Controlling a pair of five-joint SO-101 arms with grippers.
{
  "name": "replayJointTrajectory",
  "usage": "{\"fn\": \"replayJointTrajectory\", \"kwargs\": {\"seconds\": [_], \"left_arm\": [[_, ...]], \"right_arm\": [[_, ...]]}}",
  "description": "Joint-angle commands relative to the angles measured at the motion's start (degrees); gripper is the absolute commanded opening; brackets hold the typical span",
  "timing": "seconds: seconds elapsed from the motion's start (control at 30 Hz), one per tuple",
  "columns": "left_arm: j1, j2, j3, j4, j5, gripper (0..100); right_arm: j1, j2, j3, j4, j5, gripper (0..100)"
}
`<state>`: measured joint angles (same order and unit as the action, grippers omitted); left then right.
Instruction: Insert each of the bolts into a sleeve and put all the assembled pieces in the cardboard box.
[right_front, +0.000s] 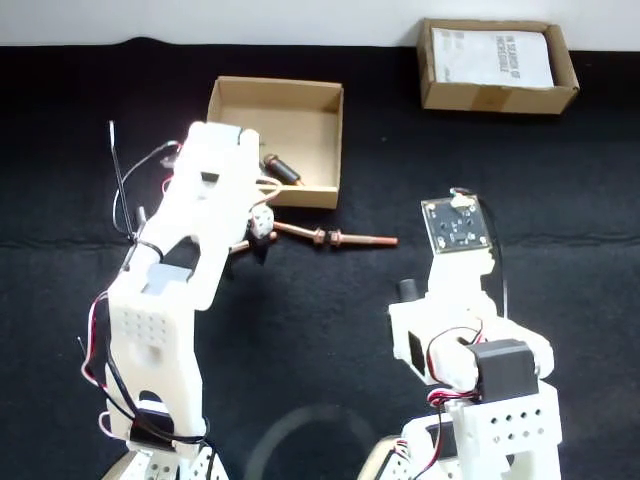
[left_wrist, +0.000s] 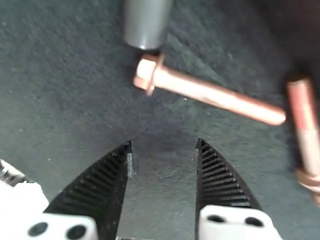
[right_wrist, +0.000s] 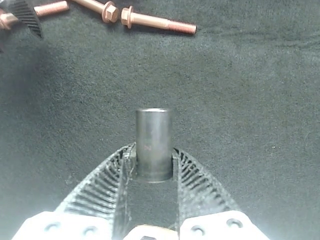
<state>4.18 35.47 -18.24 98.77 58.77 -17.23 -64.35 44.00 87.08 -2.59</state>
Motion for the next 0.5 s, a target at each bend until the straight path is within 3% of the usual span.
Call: {"fn": "replayJointTrajectory", "kwargs": {"seconds": [0.0, 0.47], "left_arm": [[-1.36, -0.4, 1.01, -1.41, 0.7, 19], [-1.19, -0.4, -1.27, -4.13, 6.59, 19]], "right_arm": [[0.13, -0.4, -0.13, -0.84, 0.7, 0.8], [0.13, -0.4, -0.13, -0.57, 0.7, 0.8]]}}
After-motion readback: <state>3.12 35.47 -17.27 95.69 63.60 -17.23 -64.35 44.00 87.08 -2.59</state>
